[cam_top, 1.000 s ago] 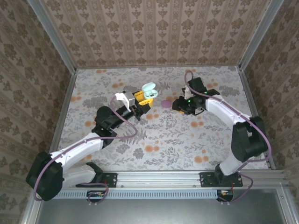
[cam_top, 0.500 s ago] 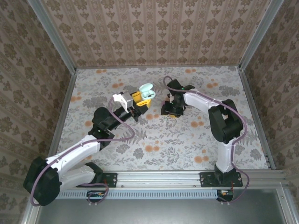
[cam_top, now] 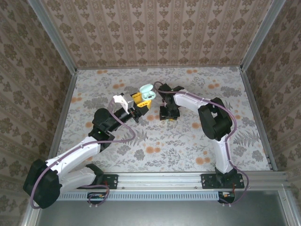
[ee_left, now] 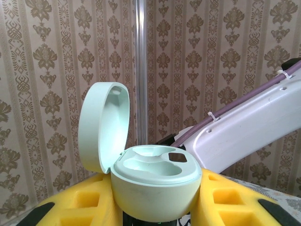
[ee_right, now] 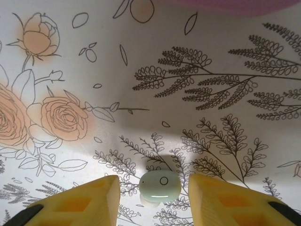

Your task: Insert the wireless bluetooth earbuds into the charging case

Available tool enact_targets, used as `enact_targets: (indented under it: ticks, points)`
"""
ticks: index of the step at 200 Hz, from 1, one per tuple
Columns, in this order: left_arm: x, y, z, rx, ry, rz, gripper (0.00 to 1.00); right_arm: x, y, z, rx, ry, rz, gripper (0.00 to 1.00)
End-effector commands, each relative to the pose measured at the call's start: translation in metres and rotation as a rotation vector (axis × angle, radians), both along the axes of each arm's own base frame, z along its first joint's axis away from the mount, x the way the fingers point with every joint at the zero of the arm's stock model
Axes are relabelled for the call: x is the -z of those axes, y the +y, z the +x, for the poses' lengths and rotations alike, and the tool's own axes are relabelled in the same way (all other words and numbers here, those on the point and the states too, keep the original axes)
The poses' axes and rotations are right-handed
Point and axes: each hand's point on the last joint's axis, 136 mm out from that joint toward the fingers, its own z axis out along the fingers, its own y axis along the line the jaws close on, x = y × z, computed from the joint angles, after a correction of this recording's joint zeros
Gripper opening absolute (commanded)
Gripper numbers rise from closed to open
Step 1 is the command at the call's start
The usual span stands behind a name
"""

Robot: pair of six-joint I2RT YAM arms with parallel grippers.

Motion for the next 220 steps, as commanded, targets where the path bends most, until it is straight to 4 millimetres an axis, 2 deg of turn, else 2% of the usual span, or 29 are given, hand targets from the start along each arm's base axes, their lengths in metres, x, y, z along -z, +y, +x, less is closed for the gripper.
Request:
enact_targets:
  ticks: [1,34,87,154,220]
  points:
    - [-0.005,0.005,-0.001,-0.014,-0.026,-0.008,0.32,0.001,-0.008,-0.003,-0.042,0.01,-0.092,0.42]
    - [-0.007,0.005,-0.001,-0.015,-0.027,-0.01,0.32,0.004,-0.02,-0.008,-0.069,0.009,-0.163,0.39]
    - [-0.008,0.003,0.0,-0.006,-0.026,-0.008,0.32,-0.001,-0.032,-0.015,-0.121,-0.004,-0.205,0.4]
    - [-0.01,0.0,0.002,-0.003,-0.023,-0.009,0.32,-0.009,-0.03,-0.026,-0.143,0.007,-0.167,0.43]
    - [-0.008,-0.001,0.002,0.0,-0.019,-0.005,0.32,-0.009,-0.033,-0.046,-0.17,0.042,-0.133,0.43]
